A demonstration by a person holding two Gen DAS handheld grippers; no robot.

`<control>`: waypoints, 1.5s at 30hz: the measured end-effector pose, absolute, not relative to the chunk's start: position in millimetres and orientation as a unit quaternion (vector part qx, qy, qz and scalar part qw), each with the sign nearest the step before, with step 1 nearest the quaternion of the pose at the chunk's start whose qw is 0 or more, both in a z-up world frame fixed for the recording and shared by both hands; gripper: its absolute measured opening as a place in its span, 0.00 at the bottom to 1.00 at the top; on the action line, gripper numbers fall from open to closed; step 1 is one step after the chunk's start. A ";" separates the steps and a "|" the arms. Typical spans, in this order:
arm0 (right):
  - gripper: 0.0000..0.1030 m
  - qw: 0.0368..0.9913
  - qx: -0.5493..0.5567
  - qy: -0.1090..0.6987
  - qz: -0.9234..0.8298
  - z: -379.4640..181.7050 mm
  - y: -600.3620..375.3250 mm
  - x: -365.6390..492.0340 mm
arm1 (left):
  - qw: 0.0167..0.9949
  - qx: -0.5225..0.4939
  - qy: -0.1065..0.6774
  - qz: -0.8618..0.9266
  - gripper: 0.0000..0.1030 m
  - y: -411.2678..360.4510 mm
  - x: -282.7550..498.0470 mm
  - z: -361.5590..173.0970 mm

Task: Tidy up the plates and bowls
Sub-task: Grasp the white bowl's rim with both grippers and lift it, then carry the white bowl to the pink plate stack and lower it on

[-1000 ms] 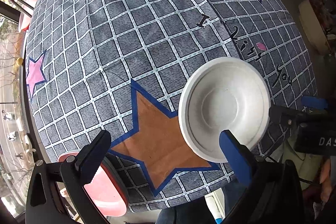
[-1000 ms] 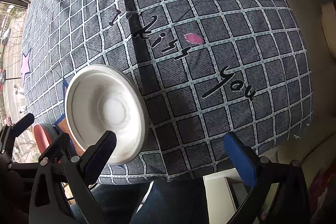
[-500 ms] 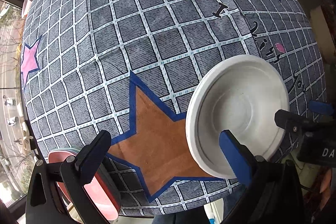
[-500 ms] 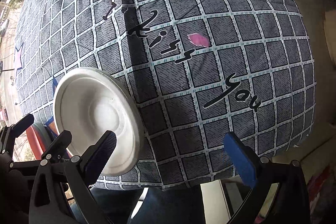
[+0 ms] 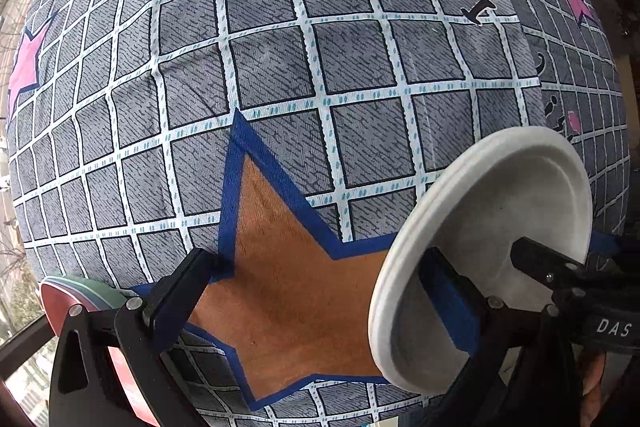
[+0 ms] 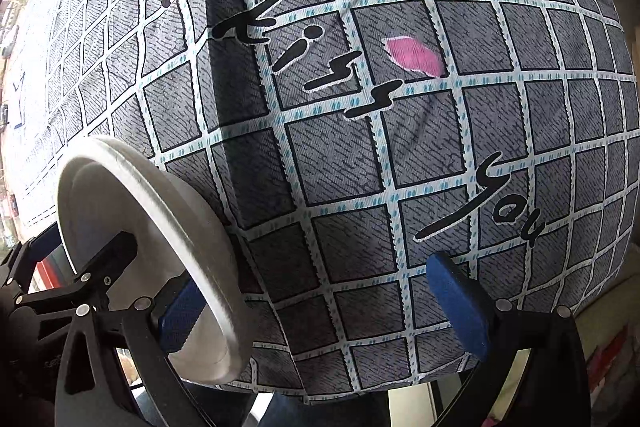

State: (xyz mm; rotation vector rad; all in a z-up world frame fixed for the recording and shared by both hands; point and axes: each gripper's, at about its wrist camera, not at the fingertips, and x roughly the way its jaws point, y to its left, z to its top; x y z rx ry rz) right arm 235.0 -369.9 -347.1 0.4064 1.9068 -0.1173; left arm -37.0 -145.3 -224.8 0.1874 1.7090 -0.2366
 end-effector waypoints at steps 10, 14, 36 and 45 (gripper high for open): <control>1.00 0.553 0.176 0.813 -0.046 -346.2 -394.2 243.8 | 0.643 0.057 0.758 -0.092 1.00 -121.2 -47.5 -227.7; 0.97 0.545 0.186 0.815 -0.053 -349.1 -398.5 249.6 | 0.636 0.066 0.762 -0.097 0.95 -128.2 -39.5 -224.6; 0.29 0.534 0.179 0.826 0.010 -339.5 -337.4 256.4 | 0.630 0.069 0.758 -0.157 0.32 -79.2 -89.2 -214.0; 0.30 0.531 0.143 0.834 0.050 -338.8 -292.0 263.0 | 0.635 0.039 0.761 -0.123 0.32 -9.6 -110.2 -214.5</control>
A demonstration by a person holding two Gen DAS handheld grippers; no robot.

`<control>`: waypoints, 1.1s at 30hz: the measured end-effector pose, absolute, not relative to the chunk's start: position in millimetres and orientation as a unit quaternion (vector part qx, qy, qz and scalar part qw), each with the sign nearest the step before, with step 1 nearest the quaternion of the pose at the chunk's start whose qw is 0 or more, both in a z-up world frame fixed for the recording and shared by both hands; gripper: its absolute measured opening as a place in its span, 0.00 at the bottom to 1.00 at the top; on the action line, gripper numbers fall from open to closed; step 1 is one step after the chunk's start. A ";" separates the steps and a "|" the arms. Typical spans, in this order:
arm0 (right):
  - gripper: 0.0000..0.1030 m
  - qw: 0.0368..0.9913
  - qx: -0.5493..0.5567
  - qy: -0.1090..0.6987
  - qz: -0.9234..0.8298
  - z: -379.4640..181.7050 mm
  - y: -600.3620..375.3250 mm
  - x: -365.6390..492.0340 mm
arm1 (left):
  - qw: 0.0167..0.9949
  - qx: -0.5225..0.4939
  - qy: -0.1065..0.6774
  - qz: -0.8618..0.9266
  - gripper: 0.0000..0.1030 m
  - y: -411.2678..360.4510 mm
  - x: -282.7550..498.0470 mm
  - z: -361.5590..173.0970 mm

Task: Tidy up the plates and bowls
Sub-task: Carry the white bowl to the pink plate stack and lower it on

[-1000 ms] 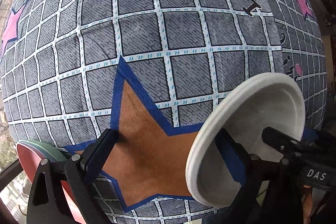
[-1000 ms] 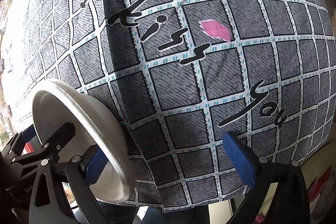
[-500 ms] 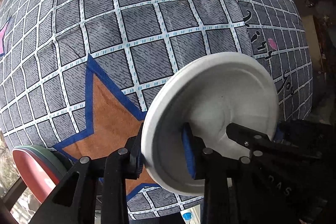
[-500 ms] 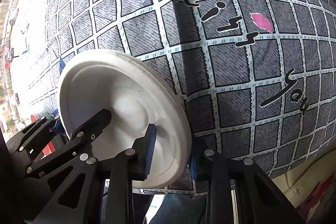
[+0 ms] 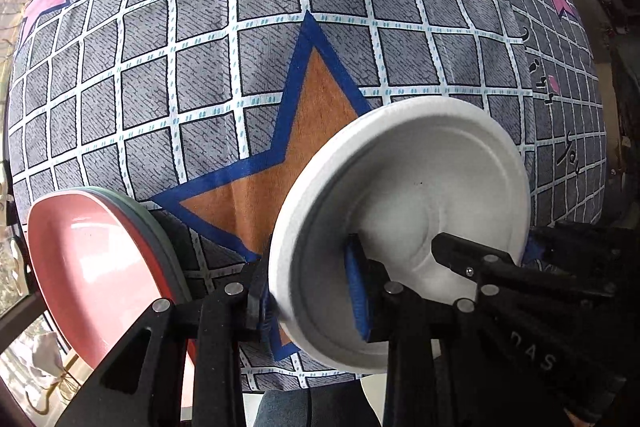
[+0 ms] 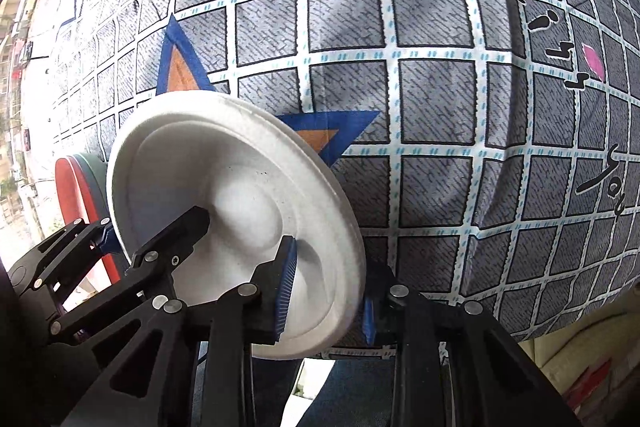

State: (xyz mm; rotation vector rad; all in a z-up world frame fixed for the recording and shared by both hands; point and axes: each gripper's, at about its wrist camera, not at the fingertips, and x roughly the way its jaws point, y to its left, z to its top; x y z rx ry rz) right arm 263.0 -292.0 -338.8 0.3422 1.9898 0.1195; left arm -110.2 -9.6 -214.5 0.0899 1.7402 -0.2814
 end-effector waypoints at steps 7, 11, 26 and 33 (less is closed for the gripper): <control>0.30 0.532 0.134 0.834 0.056 -340.0 -264.8 259.5 | 0.640 0.033 0.758 -0.123 0.32 5.6 -118.1 -210.0; 0.30 0.531 0.134 0.835 0.055 -343.9 -268.3 257.2 | 0.640 0.029 0.758 -0.123 0.32 6.3 -120.4 -208.8; 0.30 0.572 0.104 0.810 0.078 -278.4 -250.0 312.9 | 0.688 0.009 0.720 -0.094 0.32 6.8 -71.8 -142.1; 0.30 0.588 0.076 0.796 0.120 -257.9 -215.3 337.8 | 0.707 -0.017 0.705 -0.049 0.32 62.0 -70.3 -114.1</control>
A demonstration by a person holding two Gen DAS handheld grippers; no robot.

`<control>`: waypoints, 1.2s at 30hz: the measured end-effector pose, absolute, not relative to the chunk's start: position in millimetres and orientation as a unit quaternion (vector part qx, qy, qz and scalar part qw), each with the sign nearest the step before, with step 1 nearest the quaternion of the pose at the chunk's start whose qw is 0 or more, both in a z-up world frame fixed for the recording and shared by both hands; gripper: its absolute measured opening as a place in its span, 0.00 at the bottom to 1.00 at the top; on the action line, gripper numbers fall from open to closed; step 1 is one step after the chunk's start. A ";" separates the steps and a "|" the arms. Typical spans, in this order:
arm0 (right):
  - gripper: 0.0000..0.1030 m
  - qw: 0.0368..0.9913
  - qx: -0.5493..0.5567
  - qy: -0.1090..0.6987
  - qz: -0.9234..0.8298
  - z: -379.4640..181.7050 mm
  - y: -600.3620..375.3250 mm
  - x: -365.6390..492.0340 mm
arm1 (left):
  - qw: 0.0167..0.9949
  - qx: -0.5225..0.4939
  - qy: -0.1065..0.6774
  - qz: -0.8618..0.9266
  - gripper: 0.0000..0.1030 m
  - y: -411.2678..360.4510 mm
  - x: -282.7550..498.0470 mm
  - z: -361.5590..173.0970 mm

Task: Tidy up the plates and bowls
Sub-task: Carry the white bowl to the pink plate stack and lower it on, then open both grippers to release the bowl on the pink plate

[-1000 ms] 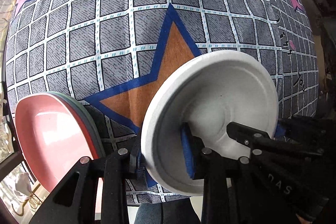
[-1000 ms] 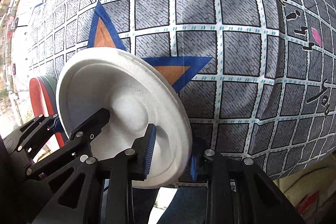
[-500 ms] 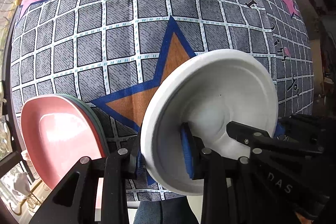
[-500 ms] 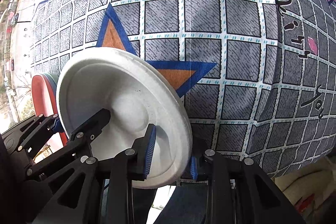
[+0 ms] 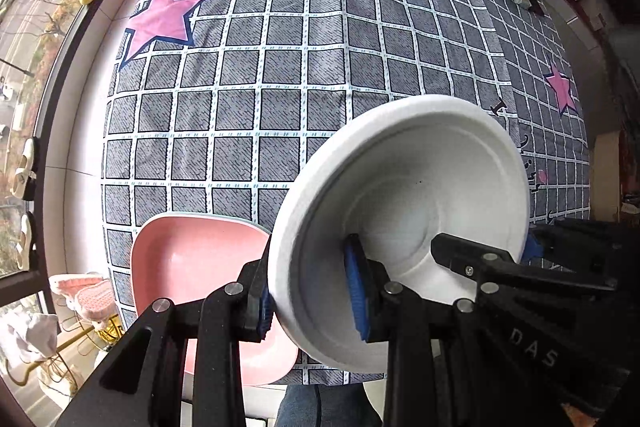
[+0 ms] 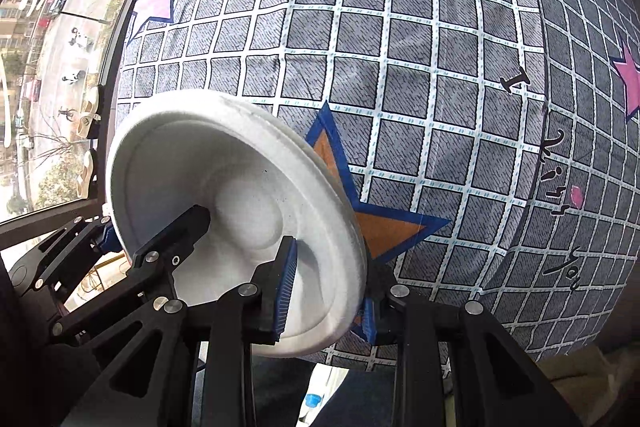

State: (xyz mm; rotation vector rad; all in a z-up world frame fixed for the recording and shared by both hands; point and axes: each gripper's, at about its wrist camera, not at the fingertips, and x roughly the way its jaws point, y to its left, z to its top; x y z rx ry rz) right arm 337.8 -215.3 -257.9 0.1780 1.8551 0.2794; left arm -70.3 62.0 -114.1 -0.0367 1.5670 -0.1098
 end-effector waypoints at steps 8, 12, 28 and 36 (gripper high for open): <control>0.30 0.582 0.038 0.792 0.182 -247.8 -148.4 341.4 | 0.710 -0.048 0.703 0.015 0.32 121.4 -91.0 -106.1; 0.30 0.573 0.016 0.791 0.212 -254.0 -117.6 330.3 | 0.703 -0.063 0.707 0.044 0.32 132.8 -106.8 -115.6; 0.30 0.531 -0.028 0.811 0.245 -307.0 -67.7 331.5 | 0.668 -0.114 0.730 0.088 0.32 168.7 -136.0 -159.6; 0.30 0.550 -0.055 0.796 0.246 -315.6 -43.6 332.0 | 0.678 -0.109 0.722 0.086 0.40 171.0 -137.4 -157.0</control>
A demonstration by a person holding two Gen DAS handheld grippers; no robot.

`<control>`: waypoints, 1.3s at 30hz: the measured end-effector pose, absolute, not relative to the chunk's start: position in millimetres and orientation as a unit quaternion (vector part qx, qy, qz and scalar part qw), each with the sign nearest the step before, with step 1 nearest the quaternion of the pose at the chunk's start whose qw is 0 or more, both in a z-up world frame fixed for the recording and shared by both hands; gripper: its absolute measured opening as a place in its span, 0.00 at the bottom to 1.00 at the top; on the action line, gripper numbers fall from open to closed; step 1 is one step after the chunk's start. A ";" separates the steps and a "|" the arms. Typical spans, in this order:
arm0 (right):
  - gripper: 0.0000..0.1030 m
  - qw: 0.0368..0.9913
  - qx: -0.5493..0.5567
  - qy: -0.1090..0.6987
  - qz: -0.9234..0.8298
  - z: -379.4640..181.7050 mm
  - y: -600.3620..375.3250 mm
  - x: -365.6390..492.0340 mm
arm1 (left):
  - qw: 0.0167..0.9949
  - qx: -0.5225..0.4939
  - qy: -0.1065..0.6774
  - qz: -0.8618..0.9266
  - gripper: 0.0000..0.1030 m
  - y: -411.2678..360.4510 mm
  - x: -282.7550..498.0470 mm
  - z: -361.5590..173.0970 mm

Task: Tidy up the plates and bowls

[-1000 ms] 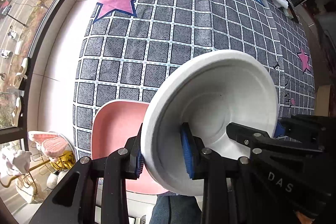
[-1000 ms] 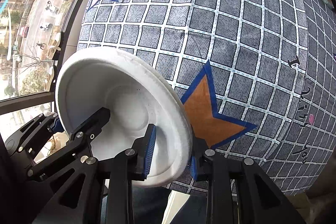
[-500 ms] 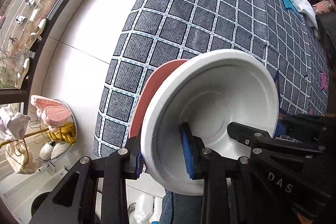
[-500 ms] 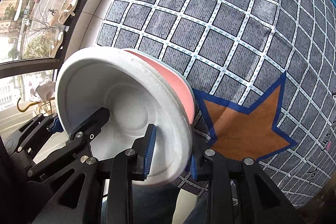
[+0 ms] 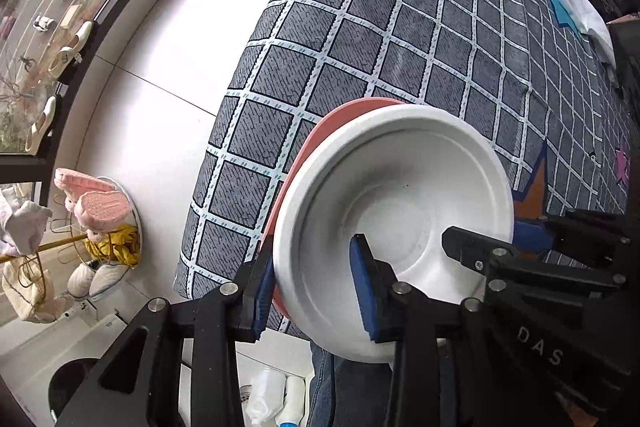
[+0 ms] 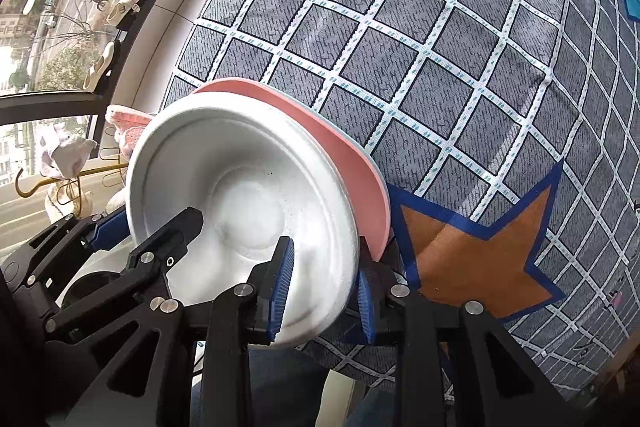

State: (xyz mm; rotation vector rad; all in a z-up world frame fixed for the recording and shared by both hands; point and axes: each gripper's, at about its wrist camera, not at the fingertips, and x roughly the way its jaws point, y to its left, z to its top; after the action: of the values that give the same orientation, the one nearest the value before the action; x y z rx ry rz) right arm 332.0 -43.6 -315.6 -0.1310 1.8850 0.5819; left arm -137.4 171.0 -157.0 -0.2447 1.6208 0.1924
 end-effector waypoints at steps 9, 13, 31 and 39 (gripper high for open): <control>0.70 0.596 -0.054 0.769 0.223 -288.7 -66.5 347.2 | 0.702 -0.081 0.701 0.098 0.80 175.4 -136.3 -132.3; 0.95 0.596 -0.025 0.772 0.221 -278.5 -78.8 349.3 | 0.705 -0.071 0.700 0.084 0.83 171.2 -136.5 -125.9; 0.99 0.610 -0.031 0.763 0.210 -247.9 -91.7 339.7 | 0.719 -0.033 0.692 0.048 1.00 149.0 -136.0 -106.6; 0.99 0.611 -0.027 0.765 0.203 -246.5 -96.1 337.8 | 0.720 -0.008 0.692 0.048 1.00 143.3 -136.0 -105.7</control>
State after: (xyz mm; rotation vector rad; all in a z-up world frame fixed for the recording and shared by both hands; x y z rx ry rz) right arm 337.8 -96.1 -246.5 -0.0630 1.7652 0.4674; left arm -136.0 143.3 -105.7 -0.0182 1.5307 0.1064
